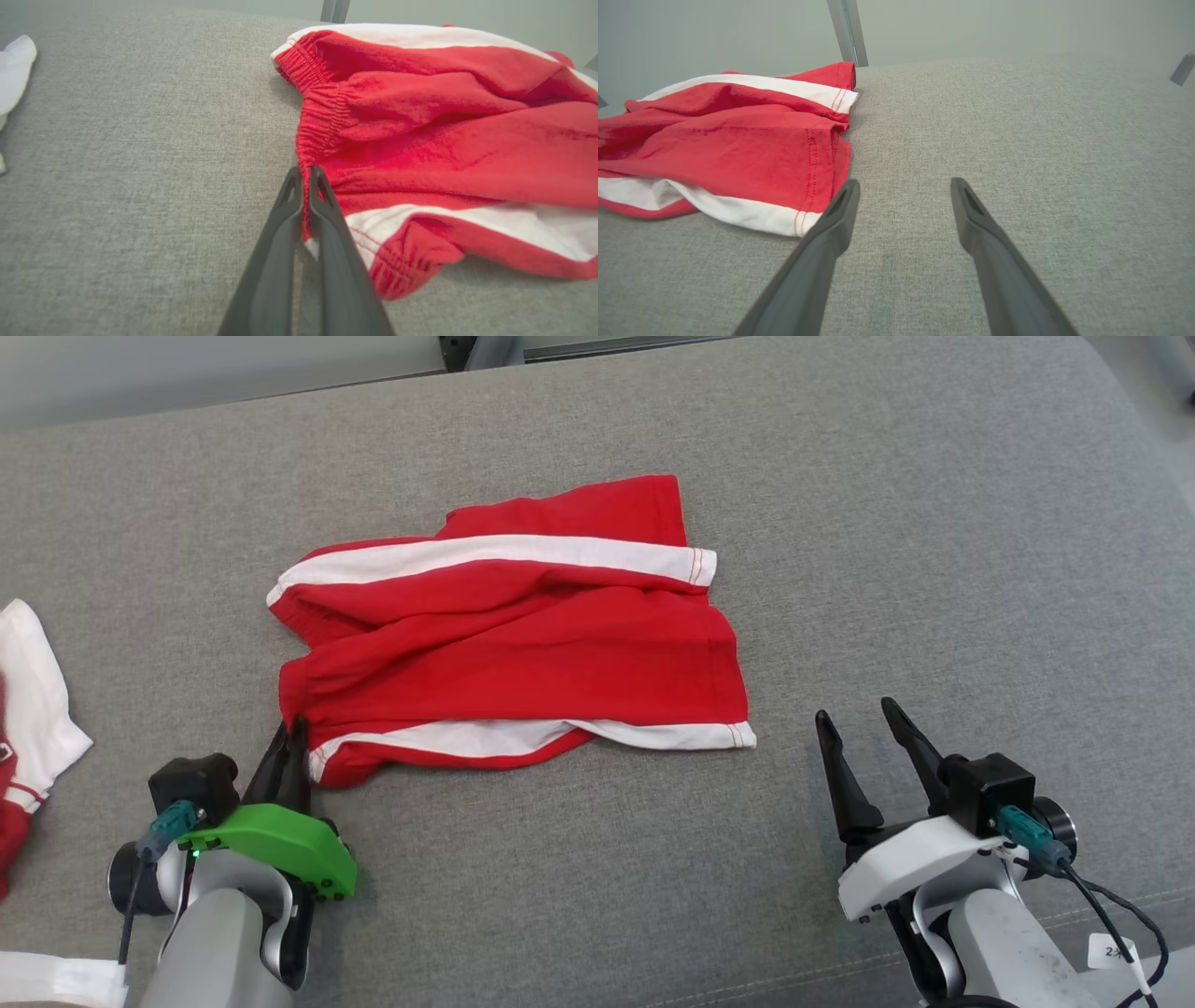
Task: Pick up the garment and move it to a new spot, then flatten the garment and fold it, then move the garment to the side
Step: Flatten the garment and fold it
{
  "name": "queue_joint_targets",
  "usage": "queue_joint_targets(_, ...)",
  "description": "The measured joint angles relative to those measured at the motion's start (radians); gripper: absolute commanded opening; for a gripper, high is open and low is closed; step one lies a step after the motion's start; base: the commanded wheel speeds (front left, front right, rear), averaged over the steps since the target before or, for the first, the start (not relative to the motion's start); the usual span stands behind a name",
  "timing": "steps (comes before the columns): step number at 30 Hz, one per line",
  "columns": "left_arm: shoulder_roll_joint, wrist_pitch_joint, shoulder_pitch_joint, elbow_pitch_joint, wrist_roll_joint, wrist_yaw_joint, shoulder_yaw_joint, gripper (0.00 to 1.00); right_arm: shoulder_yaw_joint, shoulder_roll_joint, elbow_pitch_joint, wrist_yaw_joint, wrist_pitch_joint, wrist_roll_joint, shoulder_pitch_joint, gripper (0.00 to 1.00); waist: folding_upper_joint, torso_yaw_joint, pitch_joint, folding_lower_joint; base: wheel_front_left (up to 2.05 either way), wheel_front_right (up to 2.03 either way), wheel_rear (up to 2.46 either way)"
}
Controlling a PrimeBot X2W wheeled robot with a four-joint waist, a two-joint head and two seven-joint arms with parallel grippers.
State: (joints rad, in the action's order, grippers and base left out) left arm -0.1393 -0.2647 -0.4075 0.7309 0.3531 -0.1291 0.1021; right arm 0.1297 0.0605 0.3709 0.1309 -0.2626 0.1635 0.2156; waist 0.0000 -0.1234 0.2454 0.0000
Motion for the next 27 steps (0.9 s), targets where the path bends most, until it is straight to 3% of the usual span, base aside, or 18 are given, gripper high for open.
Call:
queue_joint_targets(1,-0.001,0.000,-0.001,0.021,-0.013,0.000,-0.003,1.00,0.000,0.000,0.000,0.000,0.000,0.000,0.000,1.00,0.0000,-0.005,-0.002,0.0000,0.00,0.00,0.00)
queue_joint_targets(6,0.005,0.000,0.027,0.044,-0.052,0.000,-0.033,1.00,0.000,-0.002,0.007,0.000,0.000,0.004,-0.011,1.00,0.0000,-0.016,-0.031,0.0000,0.00,0.00,0.00)
queue_joint_targets(16,0.064,0.000,0.258,-0.193,-0.129,0.001,-0.150,1.00,-0.021,-0.008,0.004,0.000,0.000,0.000,-0.060,1.00,0.0000,0.016,-0.136,0.0000,0.00,0.00,0.00)
queue_joint_targets(27,0.088,0.000,0.415,-0.347,-0.151,0.001,-0.131,1.00,-0.047,-0.009,0.002,0.000,0.000,-0.006,-0.126,1.00,0.0000,0.065,-0.241,0.0000,0.00,0.00,0.00)
